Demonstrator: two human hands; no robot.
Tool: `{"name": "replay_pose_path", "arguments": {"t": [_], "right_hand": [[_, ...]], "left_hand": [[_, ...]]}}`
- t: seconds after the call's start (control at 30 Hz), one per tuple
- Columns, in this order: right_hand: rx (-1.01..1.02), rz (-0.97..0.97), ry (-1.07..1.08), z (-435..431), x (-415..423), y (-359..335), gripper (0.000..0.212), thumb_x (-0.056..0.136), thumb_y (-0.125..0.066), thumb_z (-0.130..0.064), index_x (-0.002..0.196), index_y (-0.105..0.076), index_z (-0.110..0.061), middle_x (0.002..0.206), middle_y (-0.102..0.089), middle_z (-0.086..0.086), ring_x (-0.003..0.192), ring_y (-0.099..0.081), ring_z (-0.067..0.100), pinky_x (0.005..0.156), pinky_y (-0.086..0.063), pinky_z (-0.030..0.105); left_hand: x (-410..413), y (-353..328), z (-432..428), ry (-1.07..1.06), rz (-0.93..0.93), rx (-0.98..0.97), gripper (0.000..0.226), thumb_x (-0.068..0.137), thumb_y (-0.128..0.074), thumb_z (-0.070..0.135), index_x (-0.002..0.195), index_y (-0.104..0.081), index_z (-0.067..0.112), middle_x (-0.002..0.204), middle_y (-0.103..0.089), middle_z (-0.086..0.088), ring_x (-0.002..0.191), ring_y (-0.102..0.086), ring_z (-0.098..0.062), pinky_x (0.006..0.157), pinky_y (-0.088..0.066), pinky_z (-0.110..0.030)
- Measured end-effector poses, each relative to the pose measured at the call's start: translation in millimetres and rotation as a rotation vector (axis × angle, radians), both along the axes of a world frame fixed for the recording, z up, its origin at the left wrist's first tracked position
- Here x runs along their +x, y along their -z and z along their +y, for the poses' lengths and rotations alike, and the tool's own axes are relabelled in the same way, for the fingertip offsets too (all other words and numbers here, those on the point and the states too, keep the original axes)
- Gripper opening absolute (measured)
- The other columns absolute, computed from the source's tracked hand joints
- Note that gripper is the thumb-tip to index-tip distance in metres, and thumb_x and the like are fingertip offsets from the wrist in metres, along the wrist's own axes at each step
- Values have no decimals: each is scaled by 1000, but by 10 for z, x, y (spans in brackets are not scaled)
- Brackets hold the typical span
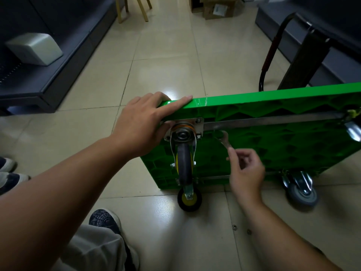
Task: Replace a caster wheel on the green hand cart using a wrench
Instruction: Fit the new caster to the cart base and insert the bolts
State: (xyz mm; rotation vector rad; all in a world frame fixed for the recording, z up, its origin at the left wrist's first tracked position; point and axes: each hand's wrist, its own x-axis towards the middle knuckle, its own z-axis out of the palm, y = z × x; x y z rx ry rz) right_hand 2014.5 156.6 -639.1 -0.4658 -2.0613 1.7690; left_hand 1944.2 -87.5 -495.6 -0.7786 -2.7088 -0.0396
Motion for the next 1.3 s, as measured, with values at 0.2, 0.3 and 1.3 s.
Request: {"name": "replay_pose_path", "arguments": {"t": [0.2, 0.3, 1.3], "right_hand": [[-597, -169, 137, -706, 194, 304, 24, 93, -65, -39, 90, -63, -15, 67, -70, -9, 58, -61, 1, 54, -48, 12], [-638, -166, 96, -933, 247, 272, 34, 83, -67, -46, 93, -63, -13, 79, -76, -5, 75, -70, 4, 67, -54, 16], [777, 189, -83, 171, -309, -241, 25, 87, -74, -37, 90, -65, -15, 83, -62, -2, 85, -50, 19, 80, -27, 23]], "left_hand": [[0, -10, 4, -5, -17, 7, 70, 100, -62, 30, 160, -29, 43, 123, -60, -10, 100, -55, -28, 77, -30, -34], [4, -15, 2, -4, -16, 9, 69, 100, -62, 29, 160, -30, 42, 123, -60, -10, 100, -55, -29, 78, -30, -34], [27, -36, 24, 1, -22, 12, 69, 101, -60, 30, 161, -28, 42, 125, -60, -10, 101, -55, -28, 80, -29, -32]]}}
